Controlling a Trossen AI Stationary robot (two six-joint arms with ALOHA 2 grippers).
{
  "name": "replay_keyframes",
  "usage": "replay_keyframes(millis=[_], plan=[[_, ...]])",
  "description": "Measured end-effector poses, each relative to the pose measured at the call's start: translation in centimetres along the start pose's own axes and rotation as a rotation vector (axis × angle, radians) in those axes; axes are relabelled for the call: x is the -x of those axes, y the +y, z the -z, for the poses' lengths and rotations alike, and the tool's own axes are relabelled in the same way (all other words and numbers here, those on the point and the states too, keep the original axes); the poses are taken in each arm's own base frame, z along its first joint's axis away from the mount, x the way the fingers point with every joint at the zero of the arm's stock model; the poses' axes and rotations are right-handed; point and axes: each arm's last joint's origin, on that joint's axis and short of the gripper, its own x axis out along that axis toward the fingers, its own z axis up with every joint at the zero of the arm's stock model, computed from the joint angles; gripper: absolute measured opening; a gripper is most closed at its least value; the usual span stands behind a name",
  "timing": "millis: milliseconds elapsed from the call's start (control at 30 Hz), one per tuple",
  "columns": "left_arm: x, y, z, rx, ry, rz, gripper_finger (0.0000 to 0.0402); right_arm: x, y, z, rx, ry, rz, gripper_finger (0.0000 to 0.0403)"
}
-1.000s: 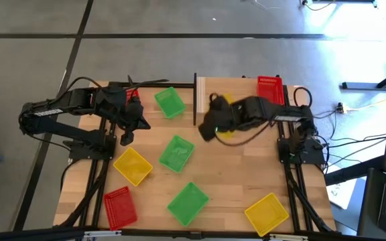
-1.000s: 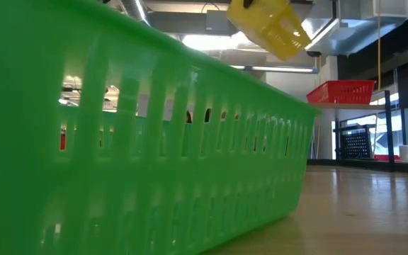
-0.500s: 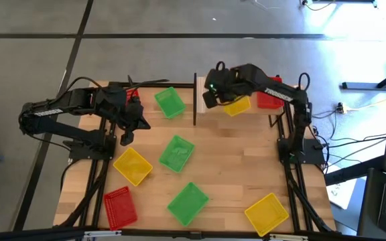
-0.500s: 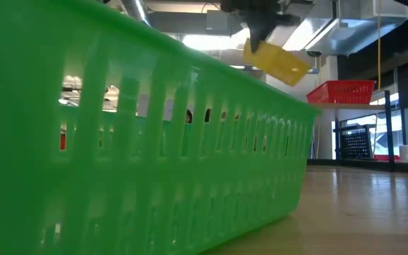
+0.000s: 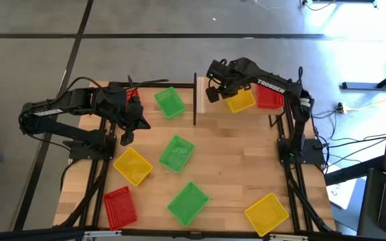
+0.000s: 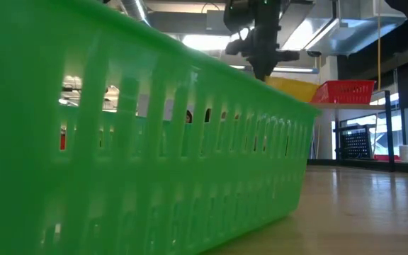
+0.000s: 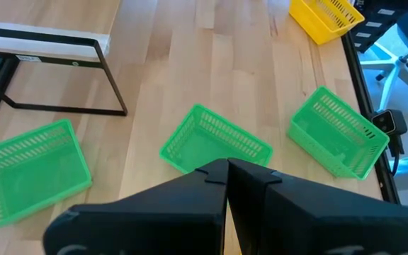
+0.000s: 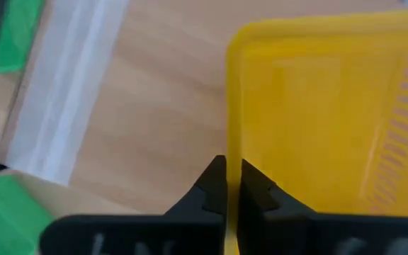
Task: Stack baskets on shelf by color
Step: Put the middle yellow bin on the shelf
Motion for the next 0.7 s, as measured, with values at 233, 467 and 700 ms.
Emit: replay_keyframes(millis=[233, 467, 700], plan=[[0.0, 0.0, 0.0, 0.000, -0.001, 0.000, 0.0000, -1.7, -0.1, -0.4, 0.034, 0.027, -0.047, 0.0036], [0.0, 0.0, 0.0, 0.004, -0.002, 0.000, 0.0000, -1.5, -0.2, -0.8, 0.044, -0.021, -0.034, 0.0072], [0.0, 0.0, 0.0, 0.006, -0.002, 0.000, 0.0000, 0.3, -0.2, -1.3, 0.015, -0.082, -0.034, 0.0075]])
